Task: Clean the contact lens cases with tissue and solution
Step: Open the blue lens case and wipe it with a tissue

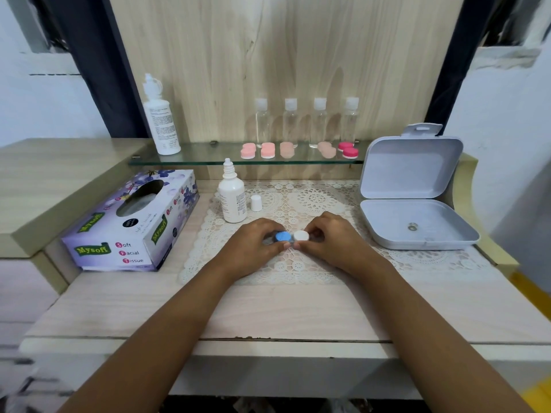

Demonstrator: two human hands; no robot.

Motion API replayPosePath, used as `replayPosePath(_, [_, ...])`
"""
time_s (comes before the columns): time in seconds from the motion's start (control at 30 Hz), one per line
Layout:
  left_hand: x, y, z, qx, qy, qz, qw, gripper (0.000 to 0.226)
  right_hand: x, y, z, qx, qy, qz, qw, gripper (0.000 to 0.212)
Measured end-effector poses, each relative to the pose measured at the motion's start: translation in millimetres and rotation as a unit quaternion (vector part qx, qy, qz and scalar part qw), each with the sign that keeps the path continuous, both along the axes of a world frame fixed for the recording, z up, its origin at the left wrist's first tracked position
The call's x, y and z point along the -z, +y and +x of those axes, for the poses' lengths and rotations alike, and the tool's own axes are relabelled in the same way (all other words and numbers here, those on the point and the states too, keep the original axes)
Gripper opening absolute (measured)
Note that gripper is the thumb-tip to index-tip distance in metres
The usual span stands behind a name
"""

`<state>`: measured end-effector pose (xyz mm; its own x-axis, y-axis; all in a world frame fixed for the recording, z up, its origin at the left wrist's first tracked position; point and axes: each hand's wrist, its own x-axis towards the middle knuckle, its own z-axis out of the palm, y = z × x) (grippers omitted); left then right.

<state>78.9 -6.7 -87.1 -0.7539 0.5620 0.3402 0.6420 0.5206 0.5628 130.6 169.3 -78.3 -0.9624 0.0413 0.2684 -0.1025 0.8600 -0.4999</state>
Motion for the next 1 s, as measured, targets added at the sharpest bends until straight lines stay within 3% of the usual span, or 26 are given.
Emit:
replayPosePath(0.17, [0.8,-0.2,-0.7,0.0,-0.007,0.007,1.0,0.026,-1.1,-0.7,5.5,-0.016,0.009,-0.027,0.999,0.036])
replayPosePath(0.37, [1.3,-0.2,-1.7,0.0,-0.008,0.002,1.0,0.026,-3.1,1.4,7.1,0.004,0.031,-0.007,0.999,0.023])
replayPosePath(0.53, [1.6,0.8,-2.3,-0.005,-0.006,0.002,1.0,0.026,-2.7,-0.9,8.0,-0.048,0.02,0.019,0.998,0.028])
replayPosePath(0.7, [0.7,0.4,-1.8,-0.004,-0.009,0.001,1.0,0.028,-1.0,-5.8,3.4,0.0,0.003,-0.004,1.0,0.022])
replayPosePath(0.8, [1.2,0.1,-1.5,-0.004,-0.014,0.007,1.0,0.028,0.5,-7.7,2.8,0.012,-0.004,-0.007,1.0,0.027])
replayPosePath(0.93, [0.8,0.6,-1.0,-0.002,-0.012,0.012,1.0,0.028,-2.4,-7.4,6.9,-0.012,-0.021,-0.031,0.999,0.062])
replayPosePath(1.0, [0.3,1.1,-1.0,-0.003,-0.01,0.01,1.0,0.028,-2.9,-5.1,7.2,-0.028,-0.03,-0.038,0.998,0.055])
